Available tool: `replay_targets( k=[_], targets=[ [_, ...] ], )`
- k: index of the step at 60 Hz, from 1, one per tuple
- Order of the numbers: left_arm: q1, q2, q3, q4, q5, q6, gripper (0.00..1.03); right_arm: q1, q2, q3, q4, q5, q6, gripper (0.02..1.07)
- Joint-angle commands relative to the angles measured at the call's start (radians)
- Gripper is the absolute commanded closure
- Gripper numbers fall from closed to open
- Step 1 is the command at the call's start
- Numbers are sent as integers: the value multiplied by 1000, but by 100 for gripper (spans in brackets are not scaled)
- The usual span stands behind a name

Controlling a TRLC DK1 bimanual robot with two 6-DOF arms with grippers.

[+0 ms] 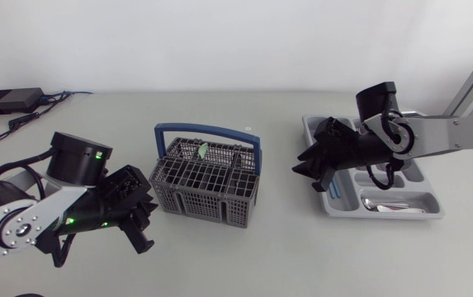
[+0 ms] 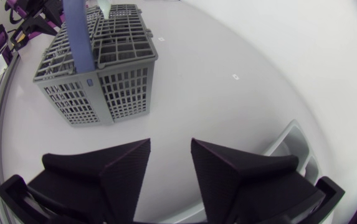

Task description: Unload the cutlery basket into the drawer organizer.

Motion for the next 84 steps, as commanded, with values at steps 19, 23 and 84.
replay_targets(
  k=[19,23,84],
  targets=[
    [81,235,29,182,16,57,87,104,165,182,-5,-7,167,102],
    [104,277,56,210,27,57,87,115,194,228,-12,-16,202,102],
    [178,691,555,316,101,-57,87,235,-23,-7,-154,-82,186,102]
  ],
)
